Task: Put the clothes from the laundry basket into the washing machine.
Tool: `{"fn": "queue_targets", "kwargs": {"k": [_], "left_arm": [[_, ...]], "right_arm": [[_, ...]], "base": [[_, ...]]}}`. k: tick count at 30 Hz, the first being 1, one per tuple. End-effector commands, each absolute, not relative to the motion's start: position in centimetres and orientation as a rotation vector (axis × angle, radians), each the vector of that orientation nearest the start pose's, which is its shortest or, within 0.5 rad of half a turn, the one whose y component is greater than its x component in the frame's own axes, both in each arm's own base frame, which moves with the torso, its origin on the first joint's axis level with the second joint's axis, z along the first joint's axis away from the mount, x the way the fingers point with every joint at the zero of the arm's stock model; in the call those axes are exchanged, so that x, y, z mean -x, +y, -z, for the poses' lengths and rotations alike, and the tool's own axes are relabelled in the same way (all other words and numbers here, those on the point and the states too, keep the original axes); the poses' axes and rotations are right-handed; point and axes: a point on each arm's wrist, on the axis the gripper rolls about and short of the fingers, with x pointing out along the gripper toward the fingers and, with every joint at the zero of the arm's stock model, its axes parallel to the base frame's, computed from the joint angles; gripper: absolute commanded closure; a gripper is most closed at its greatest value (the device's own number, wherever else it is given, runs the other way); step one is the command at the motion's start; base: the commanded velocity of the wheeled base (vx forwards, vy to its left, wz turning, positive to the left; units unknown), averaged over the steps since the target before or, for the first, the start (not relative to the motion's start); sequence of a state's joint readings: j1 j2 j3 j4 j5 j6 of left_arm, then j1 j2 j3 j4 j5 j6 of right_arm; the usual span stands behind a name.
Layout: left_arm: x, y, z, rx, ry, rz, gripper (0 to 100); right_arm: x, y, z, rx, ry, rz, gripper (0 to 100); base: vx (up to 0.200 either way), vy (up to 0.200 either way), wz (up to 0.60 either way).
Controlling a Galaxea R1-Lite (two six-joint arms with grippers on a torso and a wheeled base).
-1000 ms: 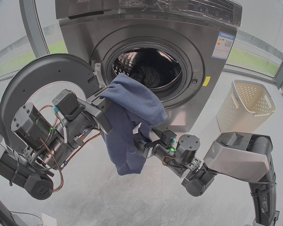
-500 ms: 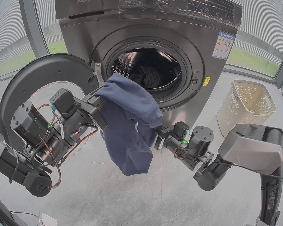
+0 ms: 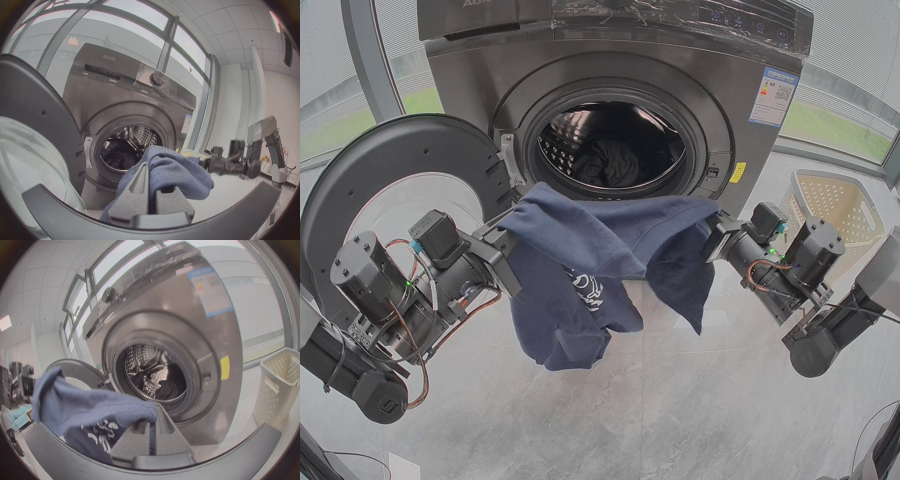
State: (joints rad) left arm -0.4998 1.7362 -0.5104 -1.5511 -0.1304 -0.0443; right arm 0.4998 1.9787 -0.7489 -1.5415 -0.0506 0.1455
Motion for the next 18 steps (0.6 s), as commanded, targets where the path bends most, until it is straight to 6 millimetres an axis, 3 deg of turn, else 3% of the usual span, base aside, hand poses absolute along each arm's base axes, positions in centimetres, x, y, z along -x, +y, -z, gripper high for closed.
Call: {"fn": "queue_targets", "kwargs": {"k": [1,6,7,10,15,18], "left_arm": [[-24.5,-13.7,-16.4,0.083,-0.209,0.628,100],[-25.3,-14.3,-13.3,0.063,-0.092,0.632,100],[-26.0,-14.7,-11.7,0.051,-0.042,0.633,100],[-27.2,-15.5,-9.4,0.037,0.019,0.635,100],[-28.7,-16.9,-6.6,0.028,0.081,0.649,100],[-29.6,-17.4,-5.9,0.049,0.085,0.648,100]], "right_arm": [[-29.2,15.7,-20.3,-0.259,-0.382,-0.465,100],[-28.5,15.4,-21.8,-0.272,-0.424,-0.472,100],[-28.3,15.5,-21.9,-0.272,-0.425,-0.477,100],[-27.9,16.0,-21.7,-0.274,-0.419,-0.497,100],[-27.4,16.5,-21.4,-0.275,-0.401,-0.52,100],[-27.1,16.8,-20.9,-0.27,-0.382,-0.531,100]], "base": [[0.0,0.0,0.0],[0.0,0.0,0.0],[0.0,0.0,0.0],[0.0,0.0,0.0],[0.0,0.0,0.0],[0.0,0.0,0.0]]}}
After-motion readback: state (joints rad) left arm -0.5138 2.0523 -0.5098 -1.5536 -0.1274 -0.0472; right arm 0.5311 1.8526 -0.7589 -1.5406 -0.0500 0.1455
